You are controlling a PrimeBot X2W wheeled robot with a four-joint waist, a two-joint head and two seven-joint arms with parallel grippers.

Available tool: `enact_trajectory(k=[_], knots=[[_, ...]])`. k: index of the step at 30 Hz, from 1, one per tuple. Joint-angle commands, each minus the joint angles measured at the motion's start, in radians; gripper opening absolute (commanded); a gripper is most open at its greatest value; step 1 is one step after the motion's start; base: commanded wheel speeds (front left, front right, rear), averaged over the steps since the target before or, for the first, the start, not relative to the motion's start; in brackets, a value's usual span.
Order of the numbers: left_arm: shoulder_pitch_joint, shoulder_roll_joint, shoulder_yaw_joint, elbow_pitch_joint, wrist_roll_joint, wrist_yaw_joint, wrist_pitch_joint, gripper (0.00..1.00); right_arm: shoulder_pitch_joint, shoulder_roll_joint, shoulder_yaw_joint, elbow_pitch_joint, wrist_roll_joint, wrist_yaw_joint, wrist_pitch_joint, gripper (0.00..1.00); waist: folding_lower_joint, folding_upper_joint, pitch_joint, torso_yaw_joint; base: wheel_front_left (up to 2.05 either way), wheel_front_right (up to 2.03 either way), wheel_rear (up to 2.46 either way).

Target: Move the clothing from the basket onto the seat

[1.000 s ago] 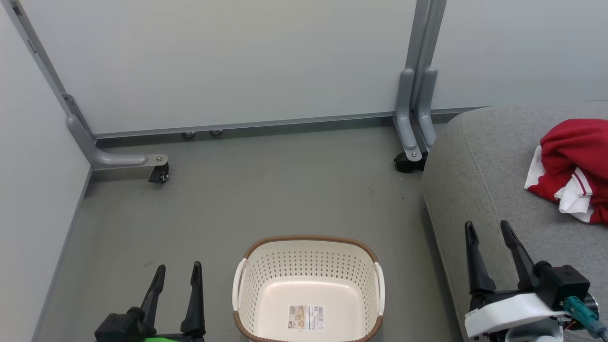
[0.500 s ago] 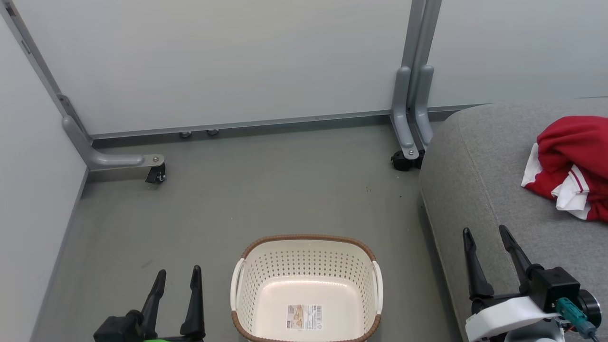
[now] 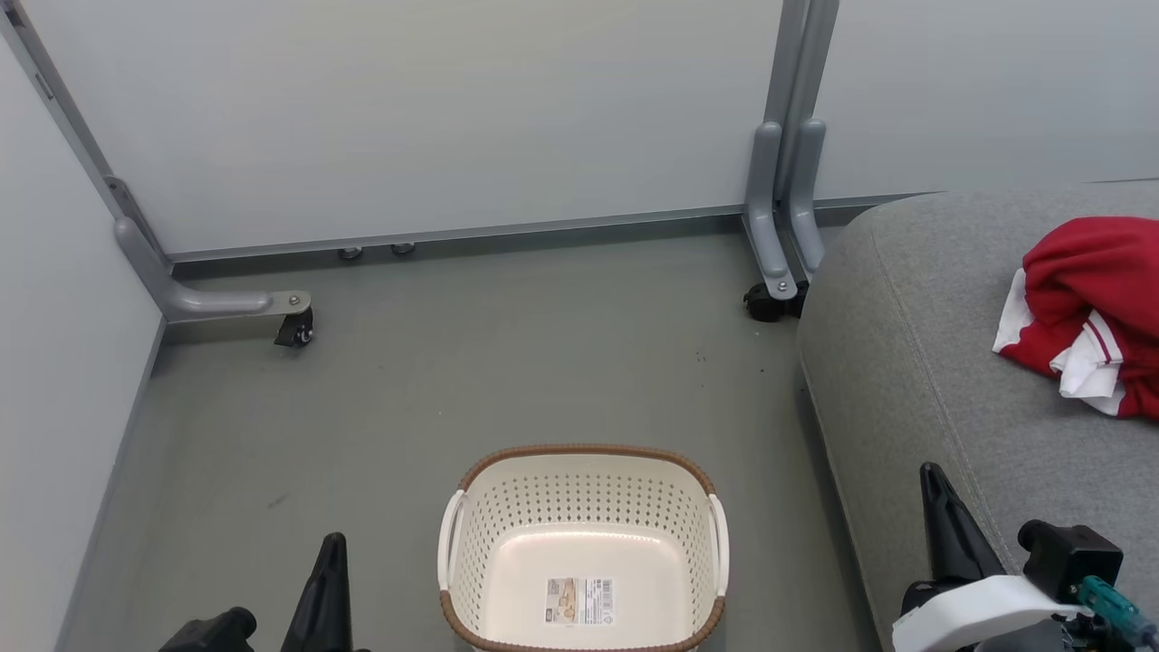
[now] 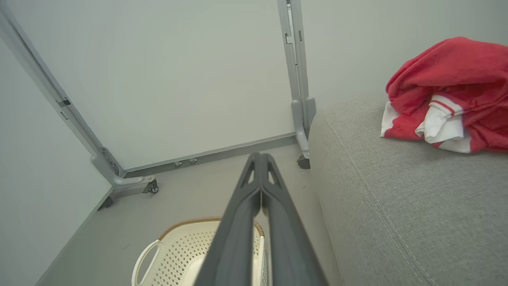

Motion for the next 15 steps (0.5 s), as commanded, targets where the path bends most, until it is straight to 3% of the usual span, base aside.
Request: enact_trajectory(k=[1, 15], knots=[[-0.034, 0.008, 0.011, -0.012, -0.046, 0.0, 0.008, 0.0, -0.035, -0.004, -0.007, -0.011, 0.054, 0.0, 0.012, 0.0, 0.0, 0.0, 0.001, -0.001, 0.0, 0.0, 0.0], [-0.075, 0.017, 0.035, -0.004, -0.258, -0.001, 0.062, 0.0, -0.066, -0.005, -0.021, 0.0, 0.3, 0.0, 0.071, 0.0, 0.0, 0.0, 0.011, -0.006, 0.0, 0.0, 0.0]])
